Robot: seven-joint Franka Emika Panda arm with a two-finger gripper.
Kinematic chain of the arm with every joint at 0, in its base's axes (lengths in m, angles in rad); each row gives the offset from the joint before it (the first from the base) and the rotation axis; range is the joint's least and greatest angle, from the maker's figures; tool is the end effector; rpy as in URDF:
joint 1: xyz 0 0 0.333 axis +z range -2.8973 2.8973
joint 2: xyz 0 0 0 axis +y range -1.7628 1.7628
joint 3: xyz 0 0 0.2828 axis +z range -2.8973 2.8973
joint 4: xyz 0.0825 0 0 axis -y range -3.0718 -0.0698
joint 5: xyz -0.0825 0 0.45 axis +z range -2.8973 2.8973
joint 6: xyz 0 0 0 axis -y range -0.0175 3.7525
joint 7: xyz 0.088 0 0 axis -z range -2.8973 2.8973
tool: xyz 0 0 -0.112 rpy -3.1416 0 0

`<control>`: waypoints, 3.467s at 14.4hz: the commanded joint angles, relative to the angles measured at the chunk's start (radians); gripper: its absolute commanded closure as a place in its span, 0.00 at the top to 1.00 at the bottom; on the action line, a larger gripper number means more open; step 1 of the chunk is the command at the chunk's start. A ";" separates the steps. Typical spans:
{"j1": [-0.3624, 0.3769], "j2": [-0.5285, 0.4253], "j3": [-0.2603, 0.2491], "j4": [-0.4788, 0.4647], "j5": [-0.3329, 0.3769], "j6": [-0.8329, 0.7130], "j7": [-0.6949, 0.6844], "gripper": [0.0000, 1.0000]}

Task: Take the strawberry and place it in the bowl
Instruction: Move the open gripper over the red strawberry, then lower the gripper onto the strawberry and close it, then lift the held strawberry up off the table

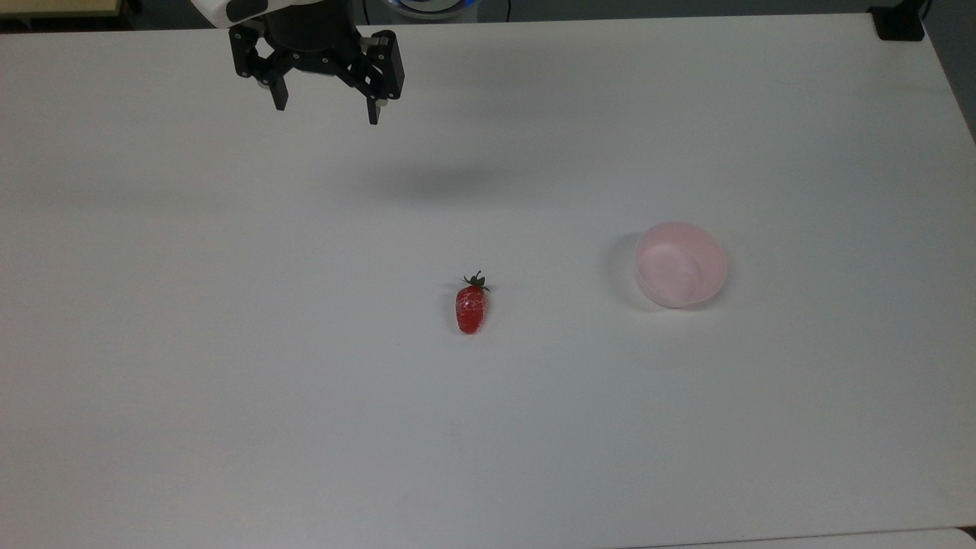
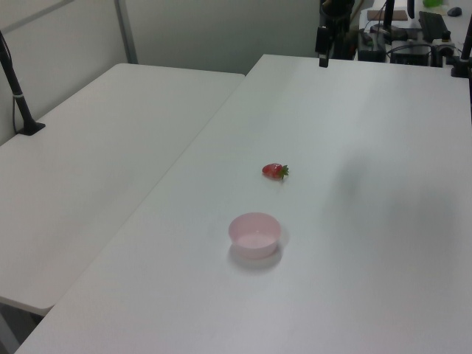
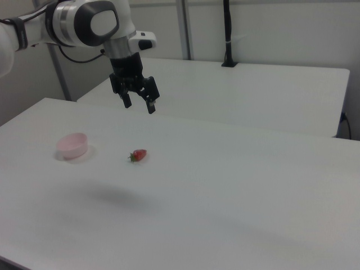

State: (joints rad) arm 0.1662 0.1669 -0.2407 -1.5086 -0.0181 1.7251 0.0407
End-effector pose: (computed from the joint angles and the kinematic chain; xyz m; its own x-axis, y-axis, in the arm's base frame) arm 0.6757 -0.0422 0.5288 0.9927 -0.1067 0.0564 -0.1098 -0.9924 0.0553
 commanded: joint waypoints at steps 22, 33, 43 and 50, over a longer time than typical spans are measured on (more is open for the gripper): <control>0.087 0.271 0.067 -0.004 0.021 0.347 0.199 1.00; 0.096 0.471 0.135 0.053 -0.005 0.469 0.323 0.93; 0.099 0.480 0.135 0.045 -0.016 0.464 0.170 0.35; 0.093 0.450 0.129 0.047 -0.010 0.453 0.168 0.27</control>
State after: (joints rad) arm 0.2621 0.6441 -0.1046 -1.4603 -0.0228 2.1812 0.2256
